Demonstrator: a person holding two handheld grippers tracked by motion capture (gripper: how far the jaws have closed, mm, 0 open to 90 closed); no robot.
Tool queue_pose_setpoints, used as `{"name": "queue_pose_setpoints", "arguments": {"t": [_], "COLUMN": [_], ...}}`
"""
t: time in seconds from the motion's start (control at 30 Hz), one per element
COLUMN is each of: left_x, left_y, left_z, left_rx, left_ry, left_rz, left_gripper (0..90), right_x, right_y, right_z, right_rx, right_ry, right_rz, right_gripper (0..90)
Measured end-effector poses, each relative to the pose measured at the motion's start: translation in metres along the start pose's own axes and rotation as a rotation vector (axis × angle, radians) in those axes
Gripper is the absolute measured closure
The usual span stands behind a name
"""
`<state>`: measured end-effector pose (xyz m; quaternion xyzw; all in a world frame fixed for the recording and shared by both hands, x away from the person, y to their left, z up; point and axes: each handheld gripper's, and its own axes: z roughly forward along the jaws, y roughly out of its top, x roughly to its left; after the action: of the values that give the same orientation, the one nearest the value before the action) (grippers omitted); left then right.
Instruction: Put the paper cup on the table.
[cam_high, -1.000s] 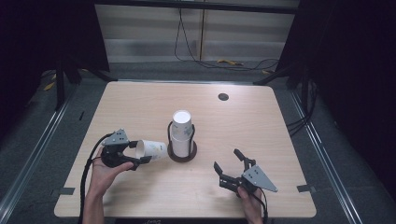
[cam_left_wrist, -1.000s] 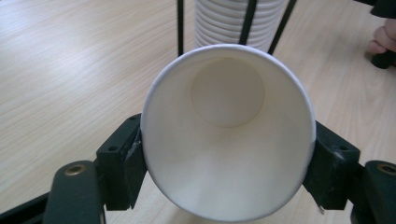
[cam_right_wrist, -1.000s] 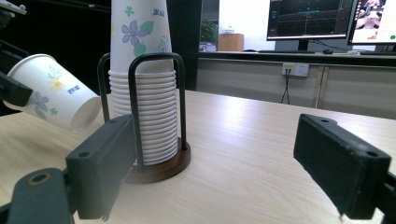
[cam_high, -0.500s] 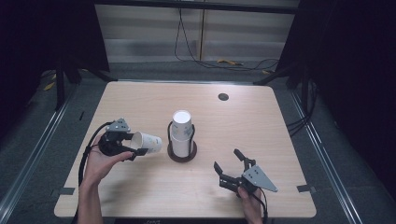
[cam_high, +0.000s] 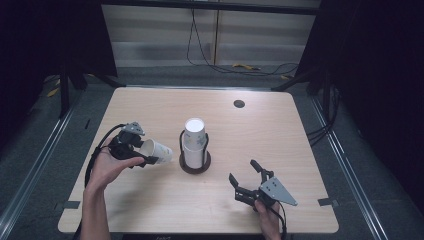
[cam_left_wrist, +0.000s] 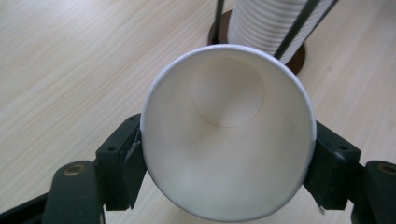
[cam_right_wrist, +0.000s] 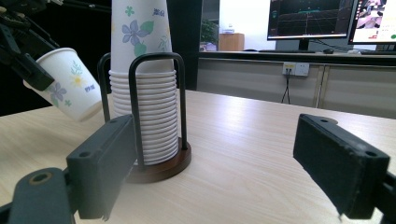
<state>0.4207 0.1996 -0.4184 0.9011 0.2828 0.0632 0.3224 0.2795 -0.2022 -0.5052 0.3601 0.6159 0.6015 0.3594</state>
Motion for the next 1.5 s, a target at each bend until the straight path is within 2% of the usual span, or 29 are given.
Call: {"name": "queue_pose_setpoints", "arguments": {"t": [0.07, 0.1, 0.13, 0.17, 0.23, 0.43, 0.57, 0.6, 0.63, 0.67, 0.73, 0.77, 0.8, 0.87, 0.97, 1.1, 1.27, 1.37, 1.5], "left_x": [0.000, 0.000, 0.000, -0.002, -0.002, 0.002, 0.005, 0.005, 0.004, 0.004, 0.005, 0.007, 0.007, 0.008, 0.007, 0.008, 0.012, 0.012, 0.010], "left_y": [0.002, 0.003, 0.003, 0.005, 0.006, 0.013, 0.016, 0.016, 0.017, 0.018, 0.020, 0.022, 0.022, 0.024, 0.028, 0.032, 0.036, 0.038, 0.039], "left_z": [0.001, 0.002, 0.002, 0.004, 0.004, 0.006, 0.011, 0.011, 0.012, 0.012, 0.013, 0.014, 0.014, 0.014, 0.020, 0.020, 0.025, 0.030, 0.034], "left_rx": [0.036, 0.056, 0.056, 0.098, 0.104, 0.138, 0.187, 0.187, 0.191, 0.202, 0.208, 0.240, 0.240, 0.273, 0.341, 0.342, 0.380, 0.404, 0.387], "left_ry": [0.029, 0.029, 0.029, 0.058, 0.068, 0.059, 0.059, 0.059, 0.060, 0.075, 0.061, 0.061, 0.061, 0.069, 0.091, 0.090, 0.078, 0.093, 0.083], "left_rz": [0.000, 0.005, 0.005, 0.026, 0.026, 0.023, 0.042, 0.042, 0.025, 0.032, 0.028, 0.037, 0.037, 0.046, 0.068, 0.066, 0.065, 0.067, 0.072], "left_gripper": [25.8, 25.9, 25.8, 25.7, 25.5, 25.5, 25.6, 25.6, 25.6, 25.6, 25.6, 25.6, 25.6, 25.5, 25.5, 25.5, 24.9, 24.5, 23.9], "right_x": [0.000, 0.000, 0.000, 0.000, 0.000, 0.000, 0.000, 0.000, 0.000, 0.000, 0.000, 0.000, 0.000, 0.000, 0.000, 0.000, 0.000, 0.000, 0.000], "right_y": [0.000, 0.000, 0.000, 0.000, 0.000, 0.000, 0.000, 0.000, 0.000, 0.000, 0.000, 0.000, 0.000, 0.000, 0.000, 0.000, 0.000, 0.000, 0.000], "right_z": [0.000, 0.000, 0.000, 0.000, 0.000, -0.001, -0.001, -0.001, -0.001, -0.001, -0.001, -0.001, -0.001, -0.001, -0.001, -0.001, -0.001, -0.001, -0.001], "right_rx": [-0.002, -0.002, -0.002, -0.001, -0.001, 0.000, -0.003, -0.002, -0.002, -0.002, 0.000, 0.000, 0.000, -0.001, -0.001, -0.001, -0.001, -0.001, -0.001], "right_ry": [-0.001, -0.001, -0.001, 0.002, 0.002, 0.005, 0.003, 0.003, 0.003, 0.003, 0.001, 0.001, 0.001, 0.000, -0.001, -0.001, 0.000, 0.000, 0.000], "right_rz": [0.001, 0.001, 0.001, 0.001, 0.001, 0.001, -0.002, -0.001, -0.001, -0.001, -0.002, -0.002, -0.002, -0.002, -0.002, -0.001, -0.002, -0.002, -0.002], "right_gripper": [13.1, 13.1, 13.1, 13.1, 13.1, 13.1, 13.2, 13.1, 13.1, 13.2, 13.2, 13.2, 13.2, 13.2, 13.2, 13.1, 13.1, 13.1, 13.1]}}
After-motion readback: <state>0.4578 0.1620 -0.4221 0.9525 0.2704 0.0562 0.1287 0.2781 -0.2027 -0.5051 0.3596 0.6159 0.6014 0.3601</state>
